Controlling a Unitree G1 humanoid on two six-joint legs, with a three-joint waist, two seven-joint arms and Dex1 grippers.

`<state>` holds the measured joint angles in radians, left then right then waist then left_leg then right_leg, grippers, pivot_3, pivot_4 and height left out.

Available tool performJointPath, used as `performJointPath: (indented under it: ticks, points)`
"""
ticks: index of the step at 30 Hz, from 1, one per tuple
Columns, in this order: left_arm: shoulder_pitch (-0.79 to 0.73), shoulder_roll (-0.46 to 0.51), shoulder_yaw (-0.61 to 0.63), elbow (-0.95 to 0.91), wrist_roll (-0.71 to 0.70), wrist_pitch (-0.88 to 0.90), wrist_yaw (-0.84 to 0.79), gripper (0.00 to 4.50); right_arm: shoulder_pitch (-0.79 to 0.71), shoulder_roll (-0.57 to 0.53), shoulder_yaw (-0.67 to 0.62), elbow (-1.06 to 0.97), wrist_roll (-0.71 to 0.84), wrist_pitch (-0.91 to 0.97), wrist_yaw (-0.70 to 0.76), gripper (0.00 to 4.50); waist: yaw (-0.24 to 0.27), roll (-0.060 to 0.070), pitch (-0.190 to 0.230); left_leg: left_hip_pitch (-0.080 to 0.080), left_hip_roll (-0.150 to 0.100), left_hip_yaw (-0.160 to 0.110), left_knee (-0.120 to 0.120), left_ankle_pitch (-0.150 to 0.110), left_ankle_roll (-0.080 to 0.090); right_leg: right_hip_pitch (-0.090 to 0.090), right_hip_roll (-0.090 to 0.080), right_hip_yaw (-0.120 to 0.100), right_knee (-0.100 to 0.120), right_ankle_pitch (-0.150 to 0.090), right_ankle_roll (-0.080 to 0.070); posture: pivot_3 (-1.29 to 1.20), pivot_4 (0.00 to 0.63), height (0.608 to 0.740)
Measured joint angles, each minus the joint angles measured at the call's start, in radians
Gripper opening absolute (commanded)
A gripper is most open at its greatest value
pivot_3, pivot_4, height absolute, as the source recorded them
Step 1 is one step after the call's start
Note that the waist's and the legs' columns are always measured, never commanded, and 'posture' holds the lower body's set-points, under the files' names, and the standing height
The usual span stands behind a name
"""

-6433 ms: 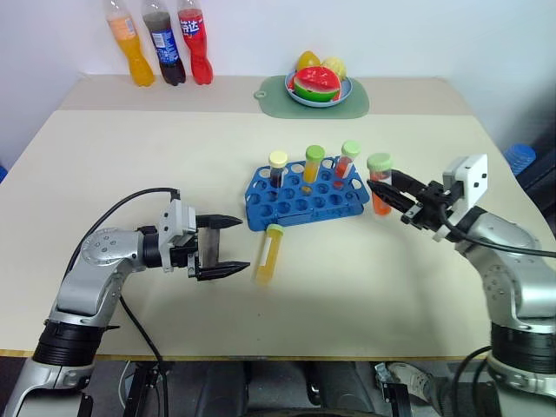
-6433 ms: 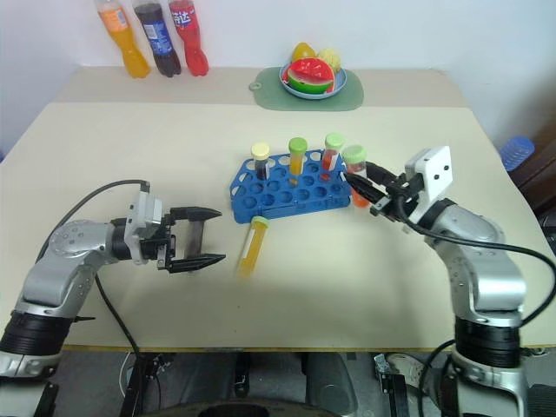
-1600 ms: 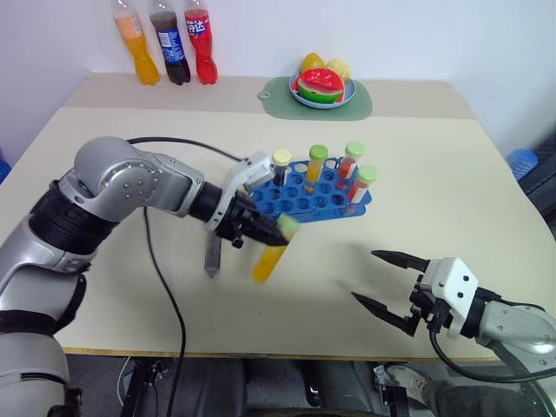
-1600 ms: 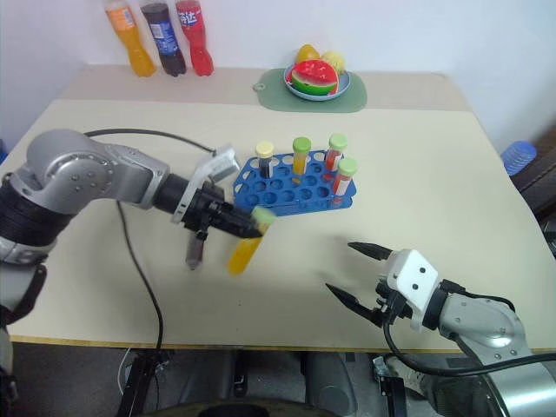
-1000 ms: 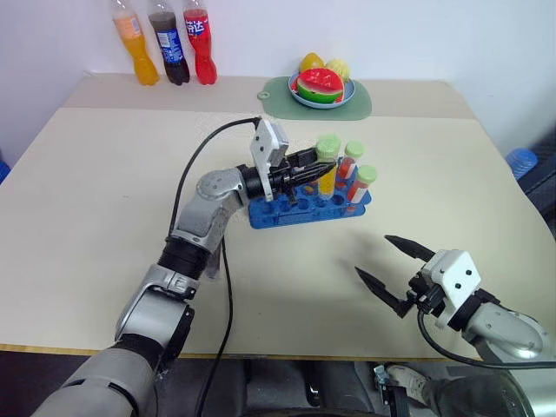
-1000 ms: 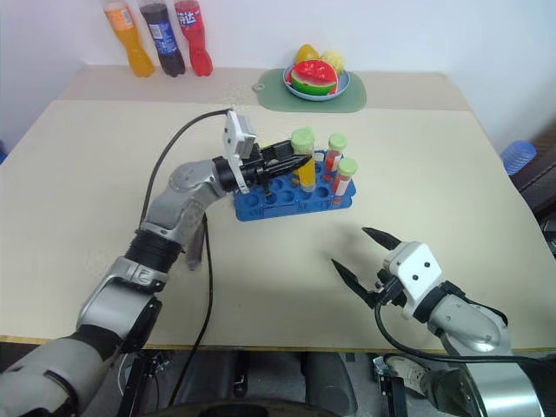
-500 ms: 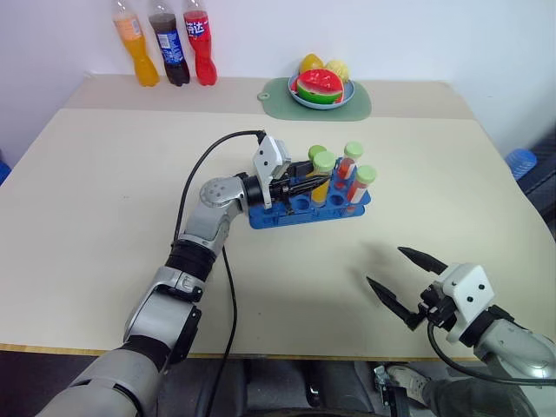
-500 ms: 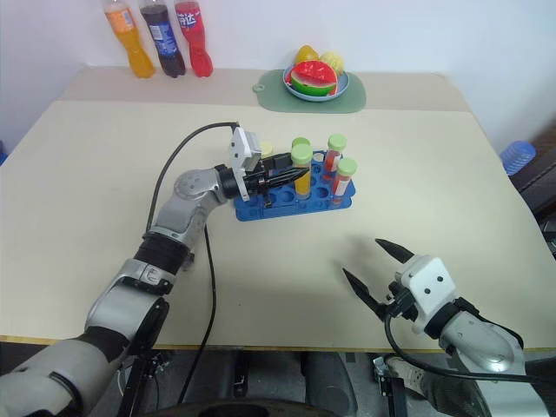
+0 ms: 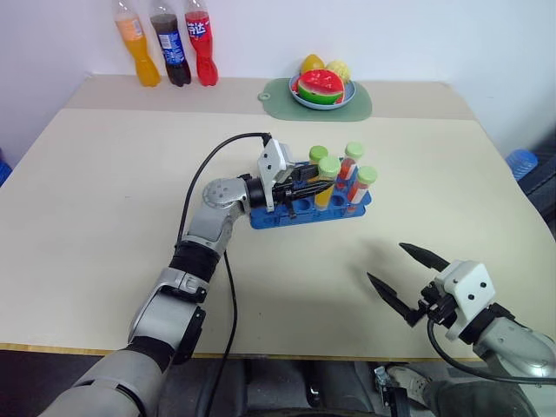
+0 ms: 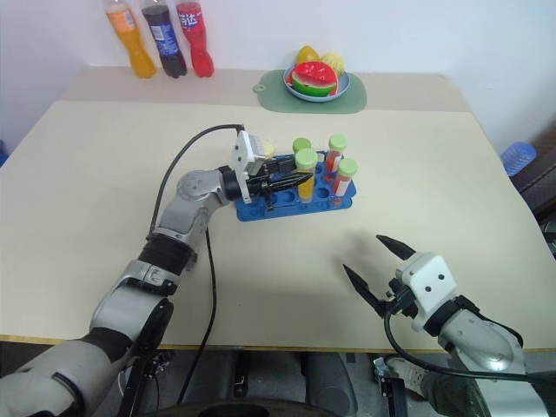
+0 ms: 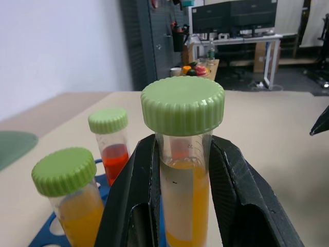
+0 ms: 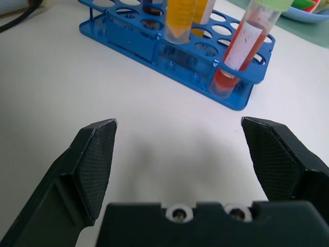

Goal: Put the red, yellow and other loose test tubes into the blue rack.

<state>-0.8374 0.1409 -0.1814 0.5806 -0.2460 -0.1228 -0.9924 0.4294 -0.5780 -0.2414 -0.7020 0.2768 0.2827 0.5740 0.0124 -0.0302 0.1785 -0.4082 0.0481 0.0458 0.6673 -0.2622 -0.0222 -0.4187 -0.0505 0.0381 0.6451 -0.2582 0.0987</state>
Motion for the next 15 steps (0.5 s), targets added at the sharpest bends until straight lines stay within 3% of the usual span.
performJointPath:
  ticks: [7, 15]
  points:
    - [-0.043, -0.016, 0.009, 0.078, 0.039, -0.039, 0.041, 0.78, -0.008, 0.0, 0.002, 0.0, 0.0, 0.0, 0.0, 4.31, -0.001, 0.0, 0.0, 0.0, 0.0, -0.001, 0.0, 0.0, 0.0, 0.001, 0.0, 0.0, 0.0, -0.001, -0.002, 0.0, 0.15, 0.74]
    - [-0.01, -0.009, 0.011, 0.025, 0.038, -0.019, 0.009, 0.78, -0.002, 0.001, 0.002, 0.0, 0.0, 0.0, -0.001, 4.31, 0.0, 0.0, -0.001, 0.0, 0.0, -0.001, 0.0, 0.0, 0.0, 0.001, 0.001, 0.0, 0.0, -0.001, -0.002, 0.0, 0.15, 0.74]
